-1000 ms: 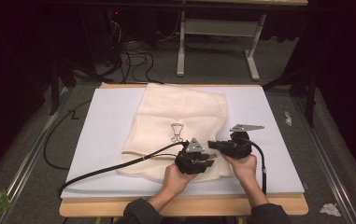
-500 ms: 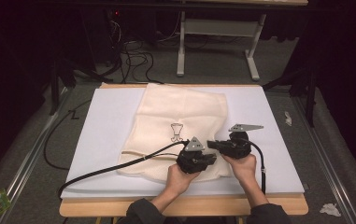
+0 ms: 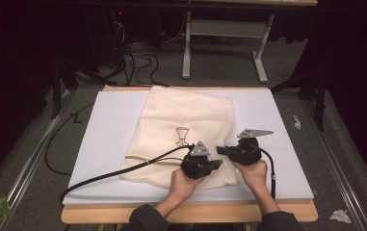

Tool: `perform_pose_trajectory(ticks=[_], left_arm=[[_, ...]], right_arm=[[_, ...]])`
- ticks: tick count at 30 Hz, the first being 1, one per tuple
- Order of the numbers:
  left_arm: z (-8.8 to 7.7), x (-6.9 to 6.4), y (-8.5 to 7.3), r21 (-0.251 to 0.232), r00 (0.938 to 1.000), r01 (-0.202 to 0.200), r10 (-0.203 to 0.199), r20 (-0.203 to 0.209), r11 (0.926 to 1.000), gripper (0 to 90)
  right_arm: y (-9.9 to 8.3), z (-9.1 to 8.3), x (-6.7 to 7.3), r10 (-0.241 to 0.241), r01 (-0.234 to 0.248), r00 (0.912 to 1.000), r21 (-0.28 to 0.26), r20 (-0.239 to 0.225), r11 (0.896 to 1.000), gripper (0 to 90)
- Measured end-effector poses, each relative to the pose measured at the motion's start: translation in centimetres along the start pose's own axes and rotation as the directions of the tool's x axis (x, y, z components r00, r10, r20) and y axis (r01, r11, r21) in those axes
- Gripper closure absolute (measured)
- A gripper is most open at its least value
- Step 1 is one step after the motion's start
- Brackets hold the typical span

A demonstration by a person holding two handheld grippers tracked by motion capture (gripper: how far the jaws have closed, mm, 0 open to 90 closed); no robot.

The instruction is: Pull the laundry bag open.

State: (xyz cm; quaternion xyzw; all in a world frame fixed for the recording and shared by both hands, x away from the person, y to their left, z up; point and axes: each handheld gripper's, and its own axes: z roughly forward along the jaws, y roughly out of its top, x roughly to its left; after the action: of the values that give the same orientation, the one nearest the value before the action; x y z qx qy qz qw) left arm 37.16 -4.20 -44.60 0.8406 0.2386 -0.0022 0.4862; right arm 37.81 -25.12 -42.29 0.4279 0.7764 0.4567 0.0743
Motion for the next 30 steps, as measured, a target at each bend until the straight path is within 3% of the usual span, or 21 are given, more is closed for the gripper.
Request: perform_pose_trajectory(ticks=[4,6,13,17,24,30], left_arm=[[-0.2,0.1,0.1,0.008,0.9999,-0.01,0.01,-0.007,0.9999,87.1],[-0.5,-0.1,0.1,0.016,0.9992,-0.033,0.034,-0.022,0.9993,87.1],[-0.8,0.0,0.4,0.035,0.9992,-0.034,0.034,-0.022,0.9988,87.1],[-1.4,-0.3,0.4,0.038,0.9969,-0.058,0.06,-0.052,0.9976,87.1],[-1.9,0.2,0.9,0.059,0.9961,-0.06,0.064,-0.061,0.9965,87.1],[-2.0,0.1,0.5,0.048,0.9951,-0.067,0.07,-0.069,0.9966,87.1]], right_arm=[[-0.2,-0.2,0.0,-0.014,0.014,0.9998,0.009,0.013,1.0,88.5],[-0.5,-0.3,-0.2,-0.005,0.004,0.9999,0.016,0.013,1.0,88.6],[-0.5,-0.4,-0.4,-0.019,0.019,0.9997,0.018,0.015,1.0,88.6],[-0.5,-0.5,-0.6,-0.012,0.012,0.9999,0.022,0.01,1.0,88.6],[-0.1,-0.4,-0.5,-0.021,0.021,0.9996,0.02,0.018,1.0,88.6],[0.0,-0.3,-0.4,-0.037,0.037,0.9992,0.024,0.015,0.999,88.6]])
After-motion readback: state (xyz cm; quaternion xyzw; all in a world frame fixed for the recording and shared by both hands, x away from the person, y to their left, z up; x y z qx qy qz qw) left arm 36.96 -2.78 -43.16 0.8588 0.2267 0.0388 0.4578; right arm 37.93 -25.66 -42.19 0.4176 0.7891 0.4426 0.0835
